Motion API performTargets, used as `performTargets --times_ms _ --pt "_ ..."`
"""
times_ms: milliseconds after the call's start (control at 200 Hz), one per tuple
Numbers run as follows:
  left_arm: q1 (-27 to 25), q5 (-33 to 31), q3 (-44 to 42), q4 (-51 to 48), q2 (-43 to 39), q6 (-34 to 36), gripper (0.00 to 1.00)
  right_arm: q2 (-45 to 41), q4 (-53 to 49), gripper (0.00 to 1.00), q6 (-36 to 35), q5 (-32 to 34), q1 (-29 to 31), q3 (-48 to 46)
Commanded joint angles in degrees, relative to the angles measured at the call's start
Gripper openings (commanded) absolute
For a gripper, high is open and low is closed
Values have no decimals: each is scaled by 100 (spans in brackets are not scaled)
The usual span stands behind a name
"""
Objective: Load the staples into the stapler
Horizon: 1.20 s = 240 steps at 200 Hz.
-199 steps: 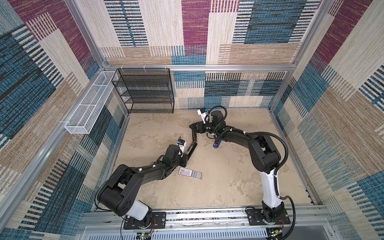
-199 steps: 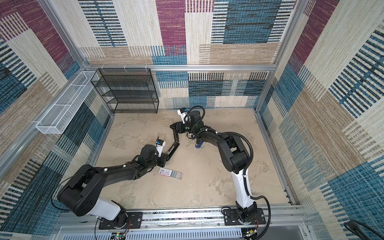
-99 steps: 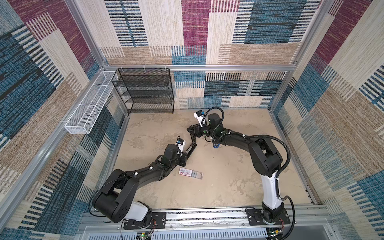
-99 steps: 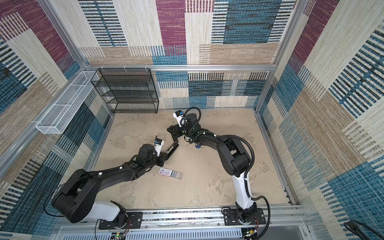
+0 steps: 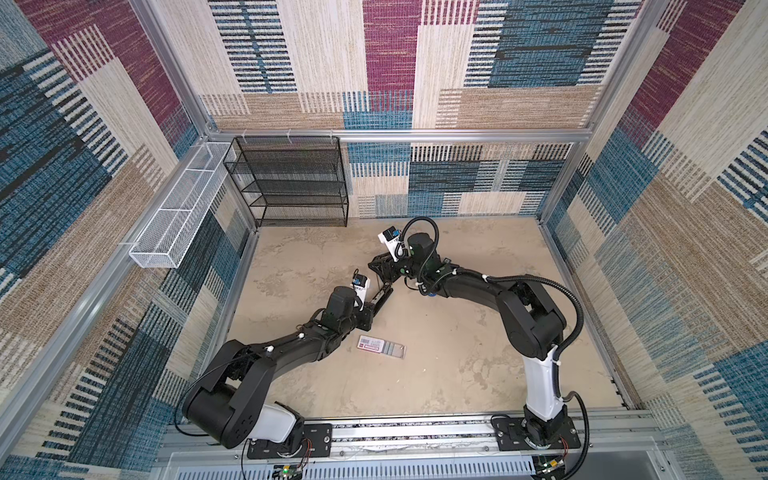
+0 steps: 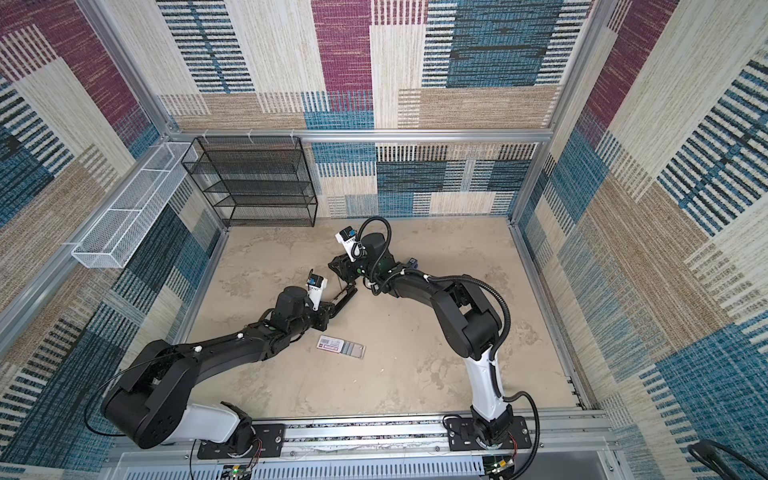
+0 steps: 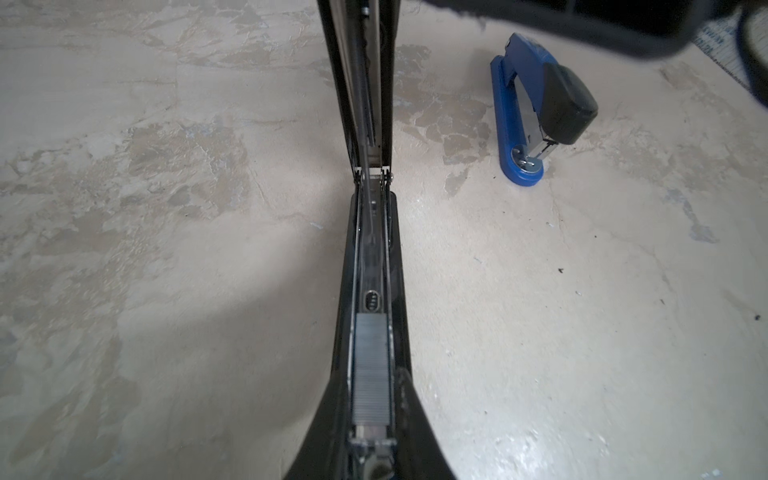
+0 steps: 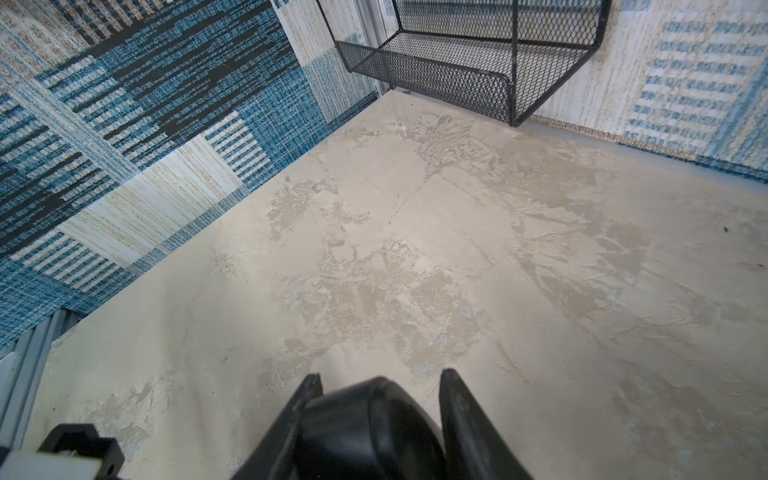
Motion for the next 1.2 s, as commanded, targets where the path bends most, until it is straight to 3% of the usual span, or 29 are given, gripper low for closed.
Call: performTargets --times_ms 0,771,1197 --pt "-14 113 111 682 -8 88 8 -59 -600 48 434 -563 141 -115" --pt "-14 103 282 550 -96 132 7 -304 -466 51 56 -514 403 -541" --pt "-14 128 312 550 -79 149 7 -400 -455 58 -162 -581 470 -614"
